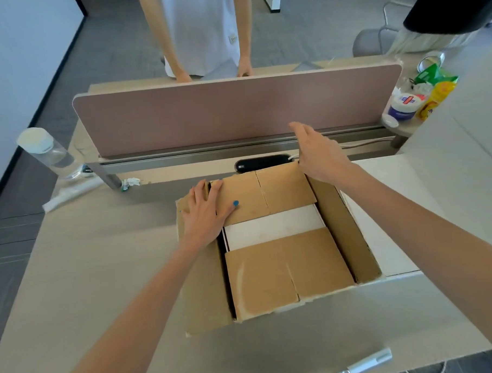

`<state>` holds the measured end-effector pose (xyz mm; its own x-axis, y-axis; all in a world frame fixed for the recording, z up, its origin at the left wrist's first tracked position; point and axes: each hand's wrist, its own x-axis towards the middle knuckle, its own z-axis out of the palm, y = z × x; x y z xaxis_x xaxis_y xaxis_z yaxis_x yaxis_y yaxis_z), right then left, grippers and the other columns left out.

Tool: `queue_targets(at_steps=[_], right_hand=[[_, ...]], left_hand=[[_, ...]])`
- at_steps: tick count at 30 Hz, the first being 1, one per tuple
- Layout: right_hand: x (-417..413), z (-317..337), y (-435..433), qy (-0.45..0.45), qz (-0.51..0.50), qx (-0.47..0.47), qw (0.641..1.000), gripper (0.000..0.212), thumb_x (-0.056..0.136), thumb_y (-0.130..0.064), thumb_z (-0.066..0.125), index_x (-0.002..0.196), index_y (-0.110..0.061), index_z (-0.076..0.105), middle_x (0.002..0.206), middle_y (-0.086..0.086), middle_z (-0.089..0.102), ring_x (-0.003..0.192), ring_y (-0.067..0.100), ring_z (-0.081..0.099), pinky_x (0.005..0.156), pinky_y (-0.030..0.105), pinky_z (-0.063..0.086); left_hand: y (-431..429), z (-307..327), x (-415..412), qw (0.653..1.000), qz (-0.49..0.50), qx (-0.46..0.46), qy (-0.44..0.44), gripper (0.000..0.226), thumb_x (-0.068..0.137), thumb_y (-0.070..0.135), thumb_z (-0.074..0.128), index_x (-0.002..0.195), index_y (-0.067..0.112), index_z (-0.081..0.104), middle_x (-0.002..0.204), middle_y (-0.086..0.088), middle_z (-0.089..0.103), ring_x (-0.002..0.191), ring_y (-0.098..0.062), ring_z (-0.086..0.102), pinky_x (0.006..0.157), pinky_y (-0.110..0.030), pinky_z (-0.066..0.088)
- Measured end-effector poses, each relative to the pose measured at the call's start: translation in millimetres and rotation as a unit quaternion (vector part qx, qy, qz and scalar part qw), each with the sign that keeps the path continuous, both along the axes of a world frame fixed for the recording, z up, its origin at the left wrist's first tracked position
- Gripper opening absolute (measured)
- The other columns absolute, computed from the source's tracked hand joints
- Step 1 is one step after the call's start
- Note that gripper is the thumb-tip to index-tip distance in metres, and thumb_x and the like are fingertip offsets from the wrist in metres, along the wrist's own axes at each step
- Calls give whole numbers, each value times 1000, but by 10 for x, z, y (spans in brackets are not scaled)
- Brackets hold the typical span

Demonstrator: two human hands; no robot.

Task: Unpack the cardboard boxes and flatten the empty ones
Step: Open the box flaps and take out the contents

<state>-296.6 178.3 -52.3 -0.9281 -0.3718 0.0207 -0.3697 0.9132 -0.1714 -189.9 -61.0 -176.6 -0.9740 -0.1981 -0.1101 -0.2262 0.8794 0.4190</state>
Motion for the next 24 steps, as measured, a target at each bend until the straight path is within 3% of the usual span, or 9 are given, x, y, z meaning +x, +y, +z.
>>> queue_targets(at_steps=[2,4,6,8,12,16,21,24], right_hand=[[22,-62,20,79,6,119,990,69,90,-8,59,148,-14,22,158,12,16,141,31,29,104,42,40],[38,-96,40,153,23,255,955,60,94,-20,54,147,-12,28,161,15,2,148,31,3,117,50,15],[78,-94,42,191,21,317,929,45,95,-27,53,137,-12,46,160,17,3,148,32,-1,119,51,2],[135,-113,40,184,26,323,928,37,96,-25,51,130,-12,54,160,18,7,148,33,2,120,49,2],[278,-226,55,143,51,312,938,52,97,-28,41,145,-7,36,158,19,15,147,38,4,119,50,5],[331,-366,52,92,14,302,949,60,102,-41,24,152,-8,19,161,15,6,147,37,-3,120,49,2],[503,-733,28,-47,27,128,990,68,100,-54,16,154,-14,11,162,6,-2,148,29,-8,118,54,0],[556,-948,-51,-154,25,-13,988,91,91,-65,37,154,-14,-4,160,0,-19,147,25,-16,119,52,4]], left_hand=[[-50,6,29,1000,-2,-2,-2,67,93,66,40,152,41,19,159,0,11,148,-28,9,110,-62,29],[-103,19,60,1000,-2,-1,2,67,93,65,41,152,41,20,158,-1,13,148,-29,11,109,-60,31],[-169,33,100,1000,-8,0,12,66,93,63,43,151,40,23,156,-2,16,146,-30,15,109,-58,32],[-264,39,143,1000,-12,5,21,64,94,60,45,151,40,26,156,-3,17,145,-30,17,108,-57,33],[-475,33,200,1000,-25,-1,11,64,95,57,47,152,41,23,159,-3,13,146,-28,14,111,-56,31],[-585,38,220,999,-41,8,10,64,97,49,50,154,38,22,162,-5,10,148,-31,12,116,-55,27],[-611,-21,211,996,-55,68,28,61,98,41,53,153,36,26,162,-4,8,148,-31,11,118,-52,22],[-623,-73,189,993,-60,99,33,61,98,39,55,153,36,27,161,-3,7,148,-31,11,119,-51,21]])
